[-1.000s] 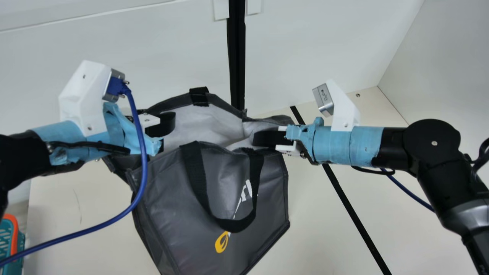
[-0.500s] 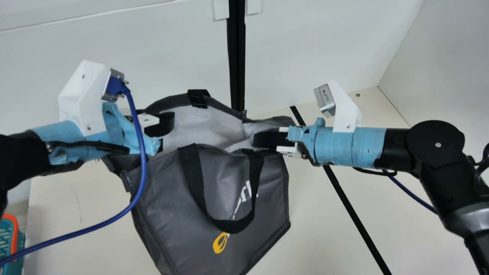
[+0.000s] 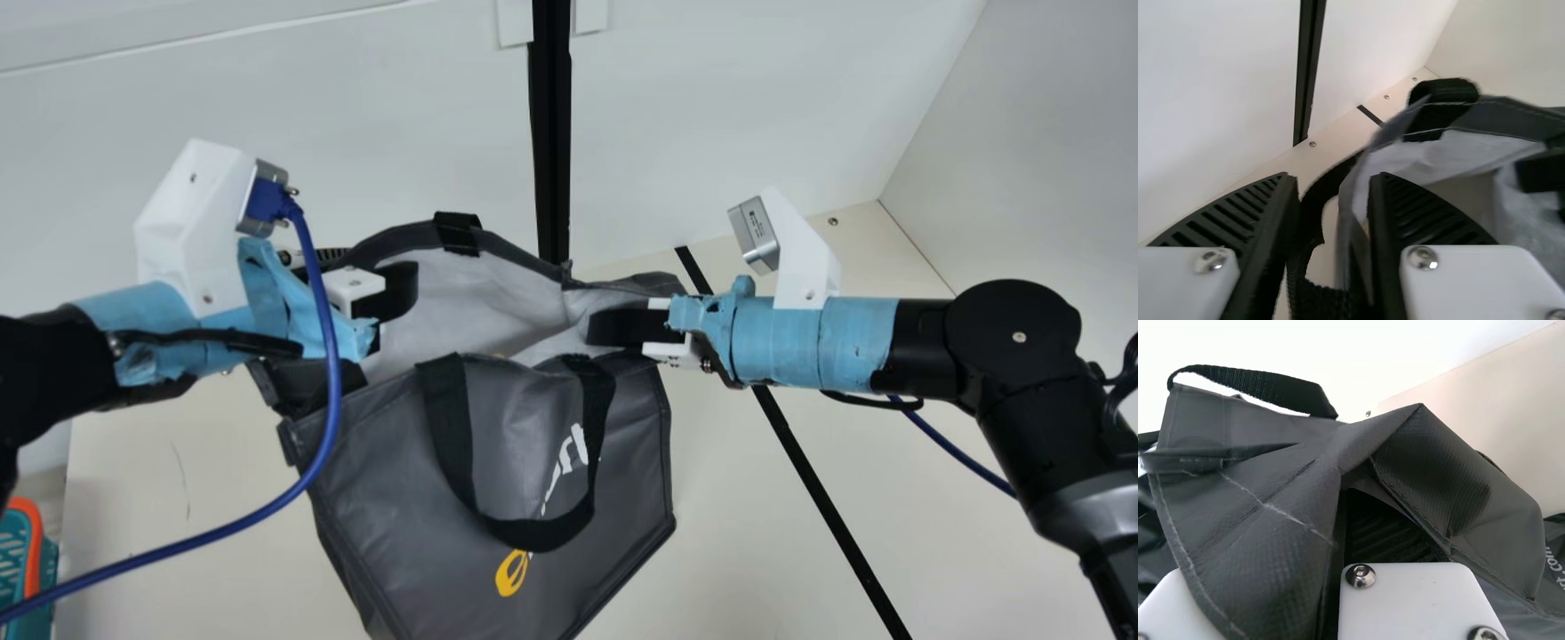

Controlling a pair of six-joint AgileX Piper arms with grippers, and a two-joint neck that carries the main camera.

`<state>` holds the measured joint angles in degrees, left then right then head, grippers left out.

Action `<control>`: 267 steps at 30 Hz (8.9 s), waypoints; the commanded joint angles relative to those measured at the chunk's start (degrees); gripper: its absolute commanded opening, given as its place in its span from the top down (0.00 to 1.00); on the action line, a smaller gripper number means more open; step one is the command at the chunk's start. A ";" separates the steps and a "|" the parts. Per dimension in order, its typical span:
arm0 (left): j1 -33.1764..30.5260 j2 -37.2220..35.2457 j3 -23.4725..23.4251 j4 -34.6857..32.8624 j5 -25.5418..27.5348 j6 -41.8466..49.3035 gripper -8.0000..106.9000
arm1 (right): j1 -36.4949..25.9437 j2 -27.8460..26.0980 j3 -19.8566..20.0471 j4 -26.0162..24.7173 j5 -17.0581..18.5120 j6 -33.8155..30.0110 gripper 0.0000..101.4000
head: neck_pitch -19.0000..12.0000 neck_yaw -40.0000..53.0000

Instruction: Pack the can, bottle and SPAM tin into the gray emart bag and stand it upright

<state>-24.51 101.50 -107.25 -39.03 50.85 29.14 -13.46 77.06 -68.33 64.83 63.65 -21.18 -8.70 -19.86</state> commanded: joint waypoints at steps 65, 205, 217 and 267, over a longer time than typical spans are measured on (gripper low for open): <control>6.45 -29.29 18.71 48.30 0.13 -24.06 0.15 | 0.00 0.00 0.00 0.05 0.25 0.00 1.00 | -1.30 -0.14; 4.91 -31.53 22.55 53.25 1.81 -29.14 0.15 | -49.41 24.16 -57.78 -26.31 6.25 12.37 0.06 | -1.30 -0.14; 4.91 -31.53 22.55 53.25 1.81 -29.14 0.15 | -48.35 20.89 -60.31 -21.95 6.25 10.45 0.06 | -1.30 -0.14; 4.91 -31.53 22.55 53.25 1.81 -29.14 0.15 | -8.08 5.01 -46.95 -31.85 4.61 13.29 0.06 | -1.30 -0.14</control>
<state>-19.60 69.97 -84.71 14.22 52.66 0.00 -23.27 82.50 -117.14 33.51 68.64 -7.89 -8.70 -19.95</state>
